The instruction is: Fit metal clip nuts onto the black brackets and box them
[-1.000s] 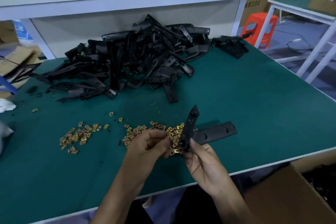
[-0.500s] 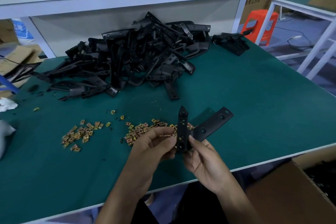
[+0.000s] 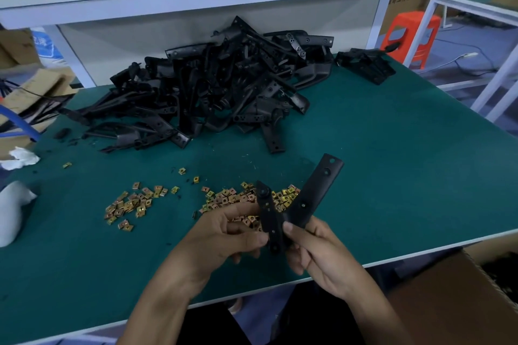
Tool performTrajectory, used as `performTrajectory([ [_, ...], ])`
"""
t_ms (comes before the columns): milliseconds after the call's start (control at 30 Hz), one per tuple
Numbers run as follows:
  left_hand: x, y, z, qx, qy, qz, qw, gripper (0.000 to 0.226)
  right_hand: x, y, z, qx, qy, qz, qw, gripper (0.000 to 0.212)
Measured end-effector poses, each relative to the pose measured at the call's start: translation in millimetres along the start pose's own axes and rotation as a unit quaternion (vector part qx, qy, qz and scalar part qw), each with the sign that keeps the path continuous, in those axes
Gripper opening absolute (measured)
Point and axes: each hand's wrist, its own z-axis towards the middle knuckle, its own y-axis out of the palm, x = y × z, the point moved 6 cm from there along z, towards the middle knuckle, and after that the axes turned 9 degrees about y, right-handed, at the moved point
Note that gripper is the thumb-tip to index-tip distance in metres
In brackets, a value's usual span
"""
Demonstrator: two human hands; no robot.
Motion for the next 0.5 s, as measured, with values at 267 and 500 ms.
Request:
performTrajectory([
  [267,2.8,0.0,10.3,-0.027,0.016,0.031,0.999,0.047,-1.9,0.4,4.6,0.013,-0.031,-0.032,0.999,0.009],
  [500,4.0,0.1,20.9,0.024,0.038,0.053,0.998,0.045,-3.1,-3.6,8.3,0.067,-0.076,0.014,0.995,0.006],
])
